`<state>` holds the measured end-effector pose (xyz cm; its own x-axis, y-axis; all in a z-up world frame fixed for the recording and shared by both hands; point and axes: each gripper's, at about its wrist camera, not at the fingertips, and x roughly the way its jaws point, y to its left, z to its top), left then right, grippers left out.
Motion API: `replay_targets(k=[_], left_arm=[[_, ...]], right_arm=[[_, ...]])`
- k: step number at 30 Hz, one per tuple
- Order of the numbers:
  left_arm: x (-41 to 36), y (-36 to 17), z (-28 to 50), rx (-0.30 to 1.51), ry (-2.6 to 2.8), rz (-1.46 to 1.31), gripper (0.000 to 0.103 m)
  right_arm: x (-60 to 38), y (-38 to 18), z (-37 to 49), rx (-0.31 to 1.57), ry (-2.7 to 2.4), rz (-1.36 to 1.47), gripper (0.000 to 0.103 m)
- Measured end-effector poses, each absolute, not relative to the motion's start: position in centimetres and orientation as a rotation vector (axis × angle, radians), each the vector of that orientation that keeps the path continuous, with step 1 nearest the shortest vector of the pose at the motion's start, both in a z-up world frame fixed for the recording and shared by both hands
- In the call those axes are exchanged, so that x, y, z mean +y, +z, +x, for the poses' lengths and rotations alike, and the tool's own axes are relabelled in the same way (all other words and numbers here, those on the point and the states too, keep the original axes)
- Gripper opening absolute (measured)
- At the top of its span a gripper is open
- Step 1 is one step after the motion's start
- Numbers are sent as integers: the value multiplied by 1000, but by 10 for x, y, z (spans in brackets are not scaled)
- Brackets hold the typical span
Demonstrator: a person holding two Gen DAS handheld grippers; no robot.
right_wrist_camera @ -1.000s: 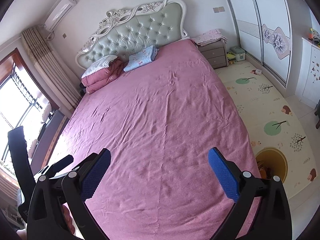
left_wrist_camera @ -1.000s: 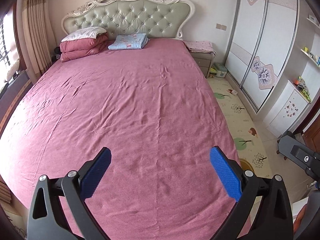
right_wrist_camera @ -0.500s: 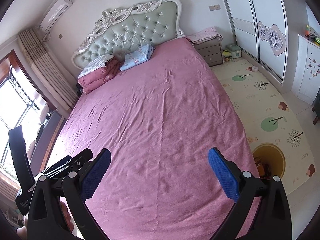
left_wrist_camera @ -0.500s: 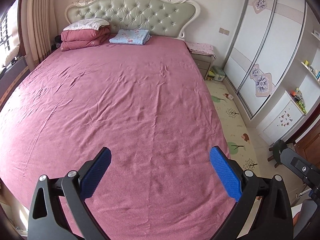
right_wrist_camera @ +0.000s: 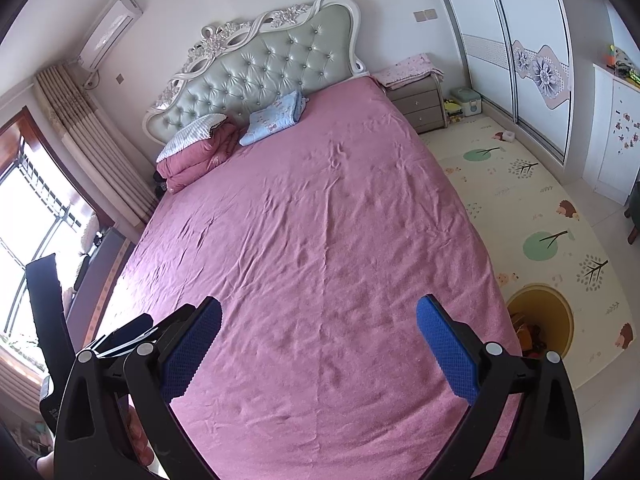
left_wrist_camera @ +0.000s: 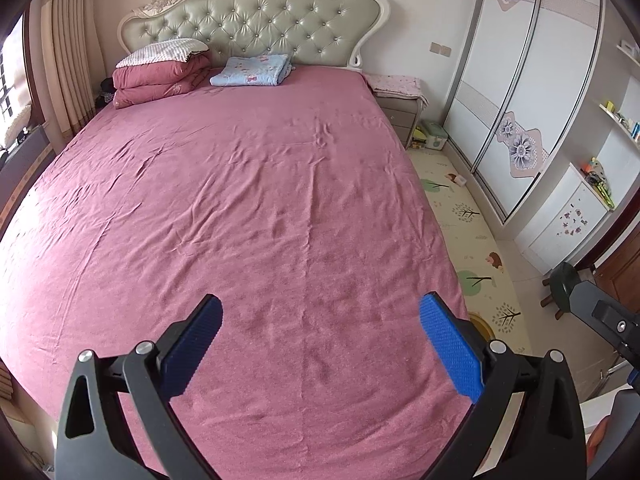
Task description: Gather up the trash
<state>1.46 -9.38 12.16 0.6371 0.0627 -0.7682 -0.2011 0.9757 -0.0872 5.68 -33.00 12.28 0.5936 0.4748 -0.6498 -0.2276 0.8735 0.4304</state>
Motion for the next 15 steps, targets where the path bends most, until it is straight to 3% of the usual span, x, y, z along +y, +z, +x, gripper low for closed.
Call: replay_targets(k=[15], left_arm=[[-97,119,20,872,133,-177,99]], right_arm=[[-330,123,61,863,423,318,94]])
